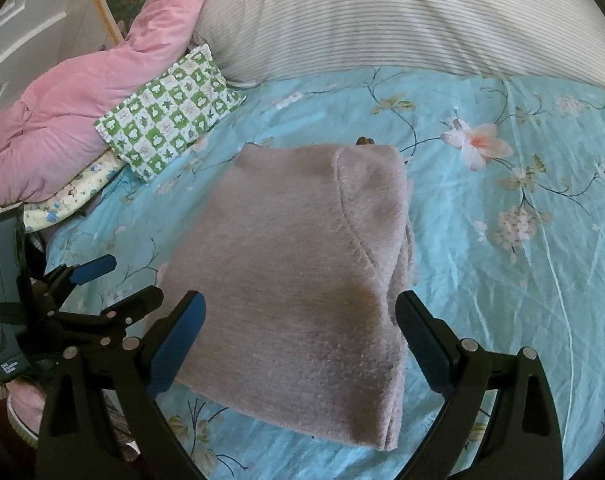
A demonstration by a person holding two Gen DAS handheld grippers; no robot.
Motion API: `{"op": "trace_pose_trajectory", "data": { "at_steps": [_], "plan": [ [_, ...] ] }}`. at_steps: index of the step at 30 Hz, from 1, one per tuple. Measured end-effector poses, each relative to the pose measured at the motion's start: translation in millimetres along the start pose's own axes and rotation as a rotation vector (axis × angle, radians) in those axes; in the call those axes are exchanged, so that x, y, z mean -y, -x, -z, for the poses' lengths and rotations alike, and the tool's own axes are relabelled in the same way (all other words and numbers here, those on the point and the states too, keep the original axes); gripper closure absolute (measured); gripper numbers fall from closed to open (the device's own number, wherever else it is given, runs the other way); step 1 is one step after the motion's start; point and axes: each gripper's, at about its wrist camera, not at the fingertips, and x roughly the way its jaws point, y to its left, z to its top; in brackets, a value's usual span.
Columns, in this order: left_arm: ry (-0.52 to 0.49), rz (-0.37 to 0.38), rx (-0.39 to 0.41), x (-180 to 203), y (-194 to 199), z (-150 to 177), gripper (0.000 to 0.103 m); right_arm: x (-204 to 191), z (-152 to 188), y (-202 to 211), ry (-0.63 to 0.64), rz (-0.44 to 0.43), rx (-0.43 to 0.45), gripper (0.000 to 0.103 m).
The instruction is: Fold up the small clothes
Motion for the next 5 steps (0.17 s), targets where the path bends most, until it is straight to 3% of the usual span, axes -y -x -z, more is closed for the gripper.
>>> {"op": "trace_pose_trajectory", "data": {
  "at_steps": [5],
  "plan": [
    [-0.012, -0.004, -0.001, 2.7, 0.1, 1.6, 0.002, 5.6, 1.4, 1.1, -0.015, -0.009, 0.003, 0.007]
  ]
}}
